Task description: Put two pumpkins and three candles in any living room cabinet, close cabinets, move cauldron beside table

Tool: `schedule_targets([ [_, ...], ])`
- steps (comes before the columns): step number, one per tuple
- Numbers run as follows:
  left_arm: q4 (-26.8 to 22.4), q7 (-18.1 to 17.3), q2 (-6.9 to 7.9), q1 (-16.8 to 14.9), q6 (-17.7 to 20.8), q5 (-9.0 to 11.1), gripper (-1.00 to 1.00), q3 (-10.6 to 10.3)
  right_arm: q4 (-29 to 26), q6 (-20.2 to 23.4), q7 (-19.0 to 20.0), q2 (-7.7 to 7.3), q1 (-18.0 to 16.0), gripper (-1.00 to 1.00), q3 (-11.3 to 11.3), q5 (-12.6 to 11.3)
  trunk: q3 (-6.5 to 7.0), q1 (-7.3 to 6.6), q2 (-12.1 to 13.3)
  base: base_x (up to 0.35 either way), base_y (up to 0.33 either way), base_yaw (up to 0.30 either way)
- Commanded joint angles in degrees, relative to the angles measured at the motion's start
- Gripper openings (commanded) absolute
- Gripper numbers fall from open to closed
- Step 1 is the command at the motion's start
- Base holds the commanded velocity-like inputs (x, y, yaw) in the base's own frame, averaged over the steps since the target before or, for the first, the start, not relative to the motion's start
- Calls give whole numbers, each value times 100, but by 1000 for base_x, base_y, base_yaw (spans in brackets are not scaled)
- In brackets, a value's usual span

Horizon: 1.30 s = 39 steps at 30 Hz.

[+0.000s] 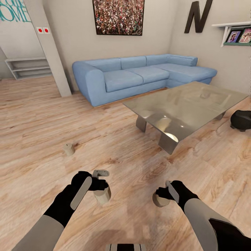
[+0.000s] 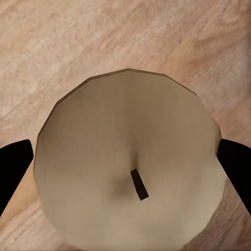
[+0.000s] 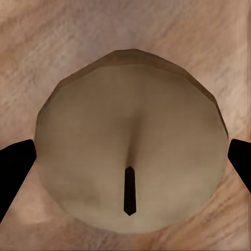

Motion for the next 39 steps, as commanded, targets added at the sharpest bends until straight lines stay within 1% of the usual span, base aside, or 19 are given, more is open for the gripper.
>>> schedule_targets([
  [1, -6, 60, 6, -3, 11, 61, -100, -16, -15, 32, -15, 5, 0, -100, -30, 11, 18, -3, 0, 0, 0, 0],
  [5, -6, 61, 6, -3, 10, 61, -100, -18, -30, 37, -15, 6, 0, -100, -29, 5, 107, -13, 5, 0, 0, -8],
  [9, -5, 61, 6, -3, 10, 61, -100, -24, -34, 38, -13, 1, 0, -100, -35, 4, 207, -24, 11, 0, 0, -154],
  [25, -5, 70, -12, -3, 10, 62, -100, -39, -27, 76, -6, -36, 2, -100, -72, -5, 632, -65, 32, 0, 0, -259],
  [34, -23, 73, -12, -3, 10, 61, -100, -42, -27, 90, -6, -38, 6, -100, -74, -5, 671, -65, 32, -4, 0, -246],
  [39, -23, 85, -12, -3, 10, 61, -100, -47, -27, 91, -6, -38, 2, -100, -73, -5, 679, -65, 32, -206, 0, -82],
])
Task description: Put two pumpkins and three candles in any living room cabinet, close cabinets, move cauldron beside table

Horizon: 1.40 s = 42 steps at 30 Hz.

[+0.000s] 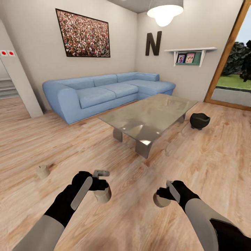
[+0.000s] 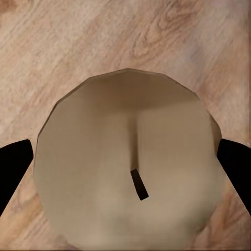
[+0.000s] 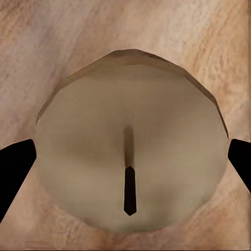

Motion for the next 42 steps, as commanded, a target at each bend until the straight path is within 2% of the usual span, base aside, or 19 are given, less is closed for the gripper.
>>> schedule_targets([
  [1, -6, 60, 6, -4, 10, 62, -100, -17, -9, 30, -12, 6, 0, -100, -19, 4, -4, -4, -3, -301, 0, -23],
  [13, -6, 62, -2, -4, 10, 62, -100, -17, -9, 63, -6, 3, 3, -100, -41, 4, -4, -4, -3, -333, 0, -12],
  [19, -11, 62, -3, -4, 10, 62, -100, -19, -6, 144, 11, -11, 2, -100, -64, 4, -4, -4, -3, -317, 0, -213],
  [26, -14, 62, -4, -4, 10, 62, -100, -26, -9, 189, 286, -23, 4, -100, -66, 4, -4, -4, -3, -73, 0, -278],
  [34, -15, 62, -11, -4, 10, 62, -100, -17, -9, 195, 328, -33, 4, -100, -66, 4, -4, -4, -3, -6, 0, -284],
  [42, 1, 62, -12, -4, 10, 62, -100, -17, -8, 195, 331, -41, 4, -100, -66, 10, 174, -25, 8, 0, 0, -284],
])
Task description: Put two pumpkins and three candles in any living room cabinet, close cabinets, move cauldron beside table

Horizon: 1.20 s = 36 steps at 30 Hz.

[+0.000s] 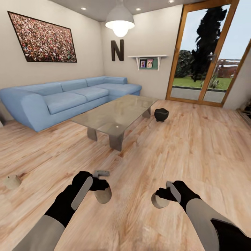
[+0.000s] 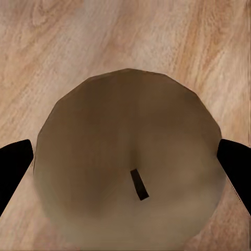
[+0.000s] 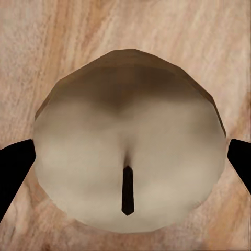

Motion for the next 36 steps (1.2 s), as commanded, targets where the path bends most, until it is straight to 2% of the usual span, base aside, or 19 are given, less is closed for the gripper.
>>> schedule_targets([
  [1, -7, 59, 7, -3, 10, 65, -100, -16, -7, 27, 18, 2, -2, -100, -27, 7, 17, -3, 0, 0, 0, -284],
  [14, -6, 59, 7, -3, 10, 65, -100, -25, -7, 27, 18, 3, -2, -100, -23, 12, 305, -37, 17, 0, 0, -284],
  [36, -2, 59, 5, -3, 10, 65, -100, -21, 0, 34, 18, 2, -2, -100, -20, 11, 700, -520, 899, 0, 0, -277],
])
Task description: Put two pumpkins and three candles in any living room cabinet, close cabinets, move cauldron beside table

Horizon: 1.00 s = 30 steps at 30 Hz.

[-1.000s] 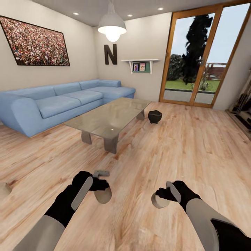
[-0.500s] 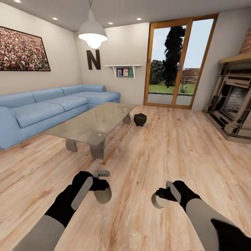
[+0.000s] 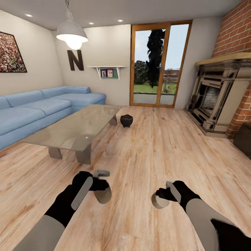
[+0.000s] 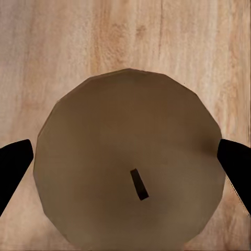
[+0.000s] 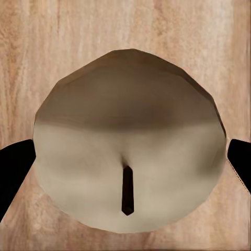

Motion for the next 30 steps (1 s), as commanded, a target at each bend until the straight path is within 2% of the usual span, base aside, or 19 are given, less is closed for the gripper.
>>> schedule_targets([
  [1, -7, 59, 7, -4, 11, 61, -100, -17, -7, 28, 18, 2, -2, -100, -28, 9, 13, -24, 39, 0, 0, -273],
  [30, -2, 59, 0, -4, -13, 61, -100, -19, -6, 29, 18, 2, -2, -100, -26, 1, 533, -661, 1202, 0, 0, -266],
])
